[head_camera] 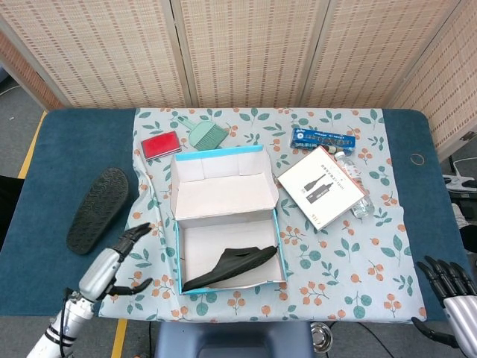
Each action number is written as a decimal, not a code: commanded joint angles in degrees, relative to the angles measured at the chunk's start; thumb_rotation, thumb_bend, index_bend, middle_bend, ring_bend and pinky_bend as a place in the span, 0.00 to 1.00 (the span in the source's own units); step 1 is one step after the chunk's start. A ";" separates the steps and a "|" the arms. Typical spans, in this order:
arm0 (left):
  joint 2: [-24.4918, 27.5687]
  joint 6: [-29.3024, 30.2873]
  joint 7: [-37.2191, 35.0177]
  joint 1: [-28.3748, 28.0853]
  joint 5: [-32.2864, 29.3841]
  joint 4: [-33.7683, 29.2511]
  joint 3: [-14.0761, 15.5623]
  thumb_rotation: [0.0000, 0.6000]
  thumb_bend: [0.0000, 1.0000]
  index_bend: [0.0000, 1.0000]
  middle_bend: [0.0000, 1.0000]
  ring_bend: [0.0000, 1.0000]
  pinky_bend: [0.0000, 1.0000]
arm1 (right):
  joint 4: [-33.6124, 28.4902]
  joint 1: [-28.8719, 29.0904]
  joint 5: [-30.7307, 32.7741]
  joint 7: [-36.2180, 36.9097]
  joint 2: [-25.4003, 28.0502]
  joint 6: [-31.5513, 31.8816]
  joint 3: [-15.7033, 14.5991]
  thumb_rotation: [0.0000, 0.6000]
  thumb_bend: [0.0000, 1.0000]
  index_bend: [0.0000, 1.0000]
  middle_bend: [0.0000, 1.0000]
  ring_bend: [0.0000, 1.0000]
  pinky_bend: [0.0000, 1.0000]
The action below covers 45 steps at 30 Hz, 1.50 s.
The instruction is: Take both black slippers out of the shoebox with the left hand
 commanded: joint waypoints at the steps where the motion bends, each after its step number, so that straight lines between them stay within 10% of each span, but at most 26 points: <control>1: 2.09 -11.55 2.22 -6.45 -3.72 -9.07 0.14 1.00 0.29 0.00 0.00 0.00 0.05 | 0.14 -0.05 -0.55 0.29 0.10 0.32 -0.18 0.86 0.14 0.00 0.00 0.00 0.00; 19: -18.66 -23.09 28.63 -17.55 -35.43 -5.57 -12.81 1.00 0.29 0.00 0.00 0.00 0.08 | 0.81 0.30 1.54 1.96 0.56 -0.24 0.44 0.86 0.14 0.00 0.00 0.00 0.00; 37: -26.56 -25.72 43.63 -26.43 -57.26 3.10 -12.93 1.00 0.29 0.01 0.01 0.02 0.22 | 1.34 -0.03 2.35 3.85 1.08 0.84 0.83 0.86 0.14 0.00 0.00 0.00 0.00; 45: -24.86 -25.16 47.17 -29.39 -63.84 0.17 -12.67 1.00 0.55 0.58 0.44 0.37 0.39 | 1.44 0.03 2.15 4.18 1.22 0.72 0.76 0.86 0.14 0.00 0.00 0.00 0.00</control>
